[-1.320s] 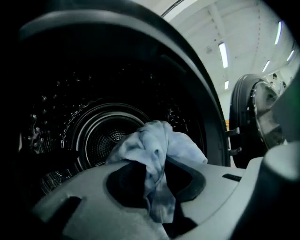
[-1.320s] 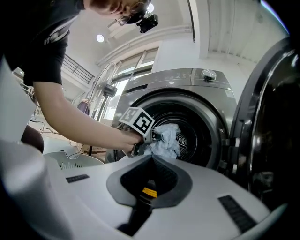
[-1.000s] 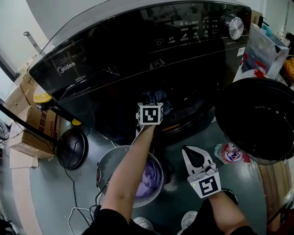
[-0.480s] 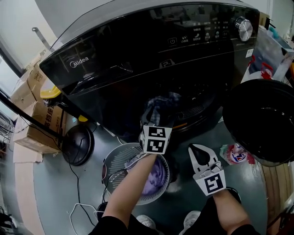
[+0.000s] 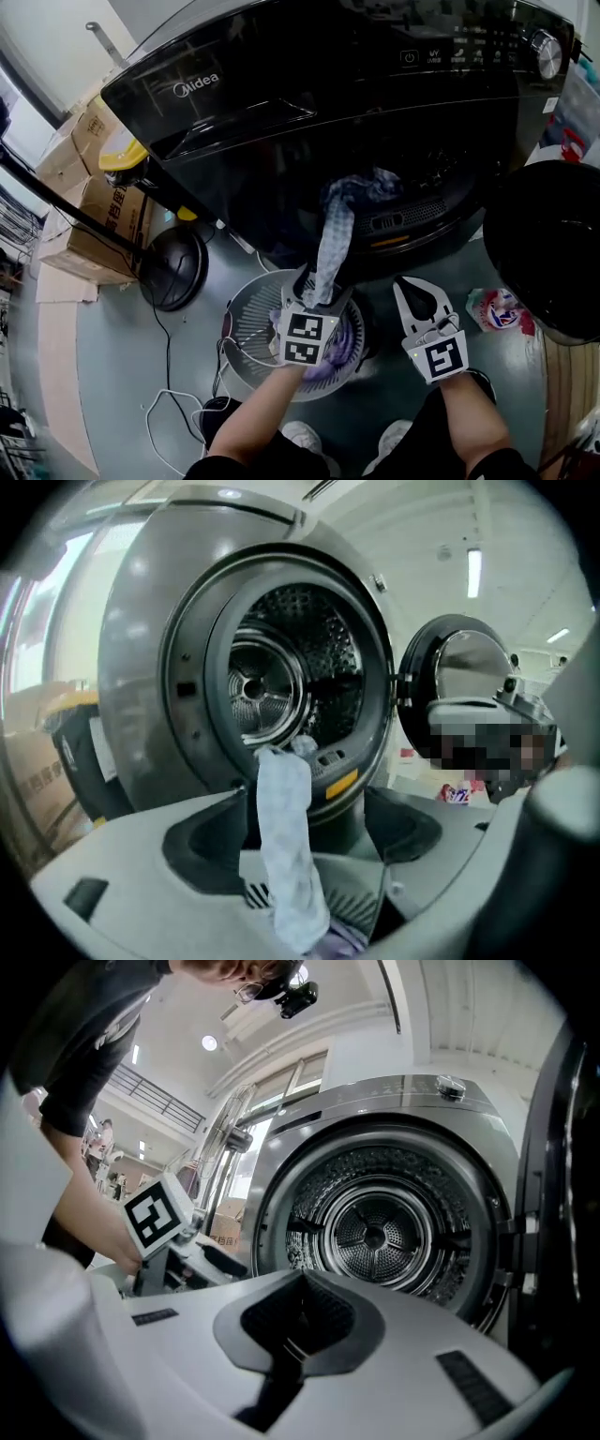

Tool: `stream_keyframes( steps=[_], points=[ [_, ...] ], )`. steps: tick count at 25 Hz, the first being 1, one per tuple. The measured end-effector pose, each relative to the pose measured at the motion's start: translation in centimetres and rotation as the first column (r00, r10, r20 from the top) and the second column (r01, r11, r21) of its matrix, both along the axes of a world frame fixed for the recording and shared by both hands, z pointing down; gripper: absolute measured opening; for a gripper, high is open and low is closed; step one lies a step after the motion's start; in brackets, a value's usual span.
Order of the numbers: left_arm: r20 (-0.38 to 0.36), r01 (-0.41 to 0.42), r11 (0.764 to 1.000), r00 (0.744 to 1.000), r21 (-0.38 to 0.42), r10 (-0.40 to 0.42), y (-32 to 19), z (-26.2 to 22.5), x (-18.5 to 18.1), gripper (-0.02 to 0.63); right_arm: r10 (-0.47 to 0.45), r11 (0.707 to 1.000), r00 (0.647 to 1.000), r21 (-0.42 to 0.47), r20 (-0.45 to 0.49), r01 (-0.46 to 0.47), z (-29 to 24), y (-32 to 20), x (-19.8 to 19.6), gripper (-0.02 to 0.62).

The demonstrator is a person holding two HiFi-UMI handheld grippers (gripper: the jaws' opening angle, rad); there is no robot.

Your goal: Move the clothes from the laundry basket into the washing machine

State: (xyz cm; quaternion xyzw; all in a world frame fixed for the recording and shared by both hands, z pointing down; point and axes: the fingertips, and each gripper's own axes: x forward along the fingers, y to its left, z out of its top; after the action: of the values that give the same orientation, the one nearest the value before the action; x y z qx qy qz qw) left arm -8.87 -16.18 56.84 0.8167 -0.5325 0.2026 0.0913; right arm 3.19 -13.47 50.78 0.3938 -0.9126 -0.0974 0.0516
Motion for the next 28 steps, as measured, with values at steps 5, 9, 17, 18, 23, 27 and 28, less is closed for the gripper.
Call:
stream_keyframes(
  steps=[5,9,17,18,23,27,28],
  points=[
    [0.054,-0.005,0.986,0.998,-0.164,0.014,3.4,7.9,-2.5,0.364,-0.021,1.000,1.000,-0.018,0.017,0.021,0.8,-0.3,-1.4,0.006],
    [0.087,-0.014,0.966,0.995,-0.260,0.038,4.3,12.7,-3.5,0.364,-0.035,0.999,0.999,-0.009,0.002,0.035,1.1,-0.6,-2.0,0.006],
    [0.157,-0.022,0.919,0.983,-0.395,0.091,5.3,18.8,-4.1,0.364,-0.037,0.999,0.999,-0.027,-0.002,0.037,1.7,-0.7,-2.5,0.006],
    [0.160,-0.019,0.917,0.983,-0.398,0.090,5.4,19.0,-4.1,0.363,-0.038,0.999,0.999,-0.028,-0.002,0.038,1.7,-0.6,-2.5,0.006],
    [0.218,0.043,0.935,0.975,-0.351,0.037,4.9,18.5,-5.0,0.056,-0.043,0.999,0.999,-0.031,-0.004,0.043,1.7,-0.7,-2.7,0.006],
    [0.206,0.058,0.957,0.979,-0.286,0.003,4.5,15.9,-5.4,0.021,-0.046,0.998,0.999,-0.033,-0.008,0.046,1.9,-0.7,-2.8,0.006],
    [0.194,0.059,0.962,0.981,-0.265,-0.007,4.5,14.9,-5.4,0.021,-0.046,0.998,0.999,-0.034,-0.011,0.045,2.0,-0.7,-2.8,0.006]
  ],
)
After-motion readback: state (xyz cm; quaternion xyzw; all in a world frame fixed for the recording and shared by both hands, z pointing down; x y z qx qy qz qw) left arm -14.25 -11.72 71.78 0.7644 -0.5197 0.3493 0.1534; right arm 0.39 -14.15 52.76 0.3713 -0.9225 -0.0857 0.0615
